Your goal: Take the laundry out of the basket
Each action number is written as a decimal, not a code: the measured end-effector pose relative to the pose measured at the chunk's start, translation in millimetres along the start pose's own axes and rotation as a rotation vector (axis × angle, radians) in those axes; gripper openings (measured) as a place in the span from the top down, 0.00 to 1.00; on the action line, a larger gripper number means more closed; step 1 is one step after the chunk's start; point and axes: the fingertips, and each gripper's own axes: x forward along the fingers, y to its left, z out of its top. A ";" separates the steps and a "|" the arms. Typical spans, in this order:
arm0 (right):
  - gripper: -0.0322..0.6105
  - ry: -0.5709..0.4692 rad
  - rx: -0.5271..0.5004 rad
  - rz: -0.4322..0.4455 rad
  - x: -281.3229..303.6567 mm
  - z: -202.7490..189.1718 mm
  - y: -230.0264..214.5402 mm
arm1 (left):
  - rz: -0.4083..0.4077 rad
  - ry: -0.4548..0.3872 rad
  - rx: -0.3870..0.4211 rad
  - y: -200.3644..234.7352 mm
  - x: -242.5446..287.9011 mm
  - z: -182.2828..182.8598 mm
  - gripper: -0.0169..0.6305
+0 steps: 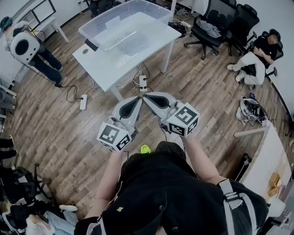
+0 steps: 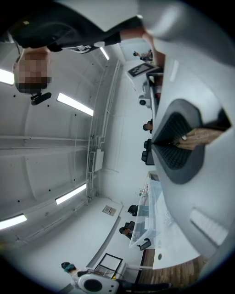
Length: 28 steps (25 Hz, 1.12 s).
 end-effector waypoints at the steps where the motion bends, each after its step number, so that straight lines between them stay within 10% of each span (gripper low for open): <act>1: 0.95 0.001 0.001 -0.002 1.7 -0.4 0.0 | 0.000 0.001 -0.001 1.9 -0.2 -0.1 0.96; 28: 0.95 -0.021 0.022 0.054 71.5 16.8 -129.2 | 0.085 0.032 0.020 98.9 104.3 -2.1 0.96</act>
